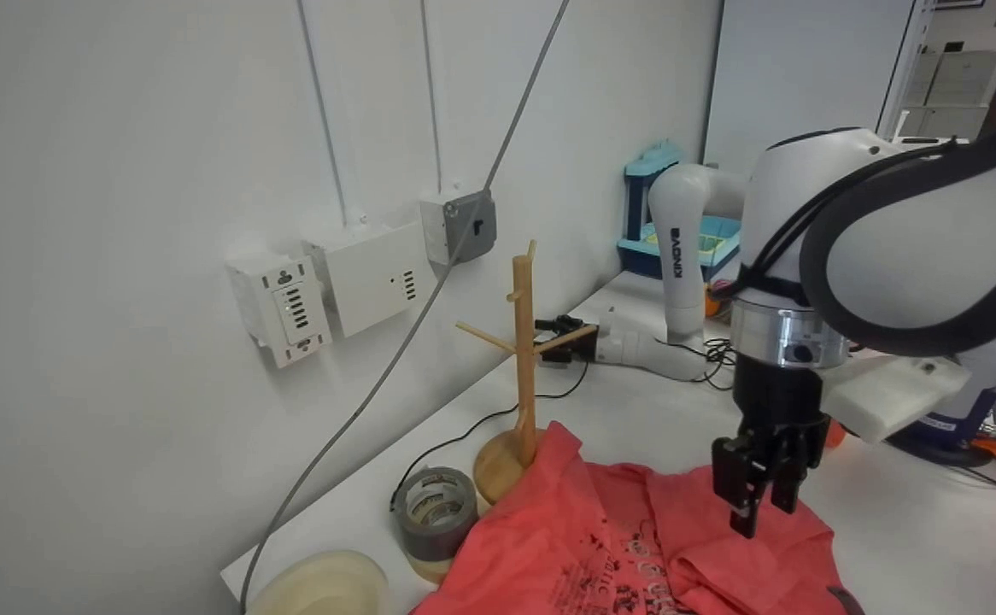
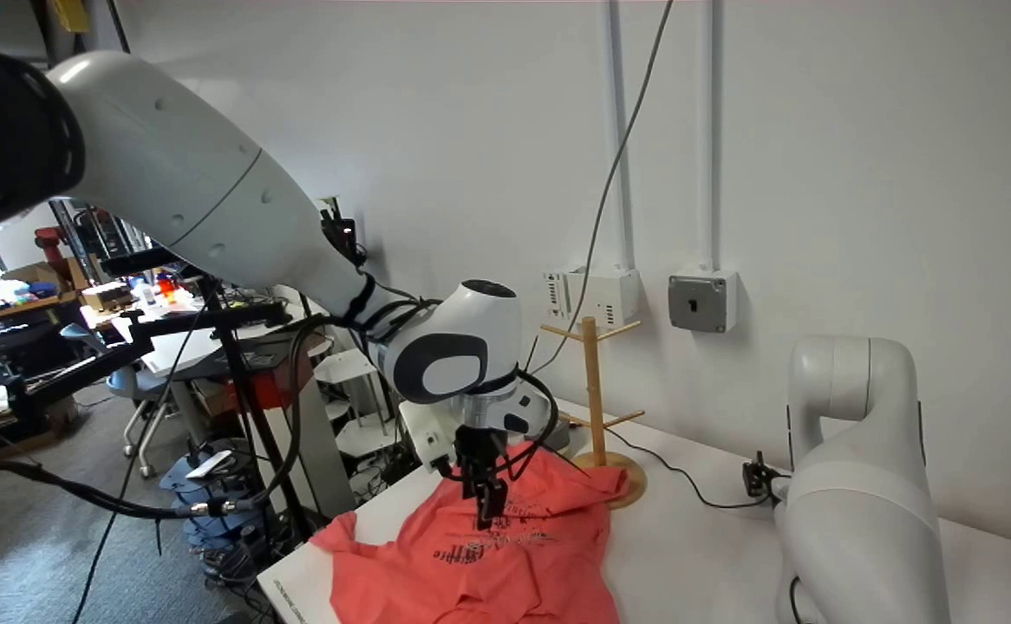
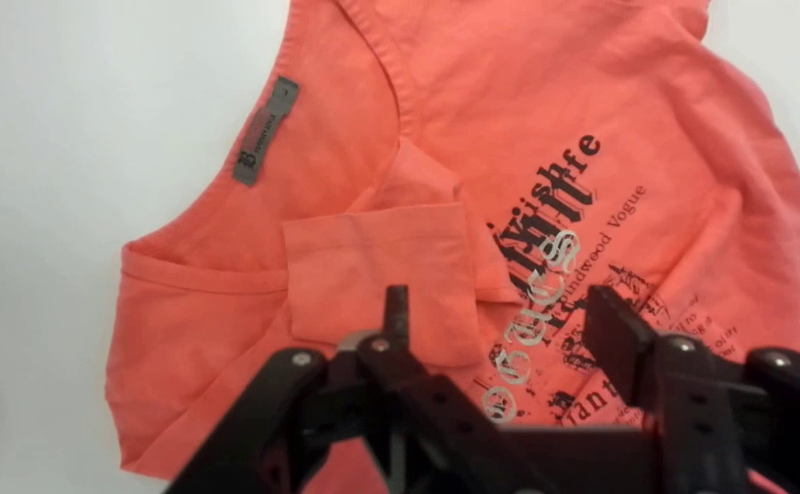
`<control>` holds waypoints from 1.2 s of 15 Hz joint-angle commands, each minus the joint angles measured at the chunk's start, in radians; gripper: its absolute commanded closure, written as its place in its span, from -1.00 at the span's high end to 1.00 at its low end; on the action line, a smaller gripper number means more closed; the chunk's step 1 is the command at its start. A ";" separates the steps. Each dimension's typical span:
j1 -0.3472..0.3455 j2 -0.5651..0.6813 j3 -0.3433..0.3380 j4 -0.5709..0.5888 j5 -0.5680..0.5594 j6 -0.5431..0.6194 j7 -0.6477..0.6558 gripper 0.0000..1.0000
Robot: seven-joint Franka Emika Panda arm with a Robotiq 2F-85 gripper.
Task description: Position the sweater's sleeves on its chest
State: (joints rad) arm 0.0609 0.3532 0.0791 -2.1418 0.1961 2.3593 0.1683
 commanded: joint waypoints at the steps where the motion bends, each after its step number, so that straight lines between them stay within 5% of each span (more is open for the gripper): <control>1: 0.001 -0.034 0.004 -0.030 0.006 -0.021 -0.031 0.97; 8: 0.022 -0.076 0.025 -0.117 -0.020 0.011 -0.077 1.00; 18: 0.029 -0.040 0.033 -0.086 -0.003 -0.006 -0.071 1.00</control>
State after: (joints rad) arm 0.0846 0.3090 0.1052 -2.2316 0.1847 2.3600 0.1151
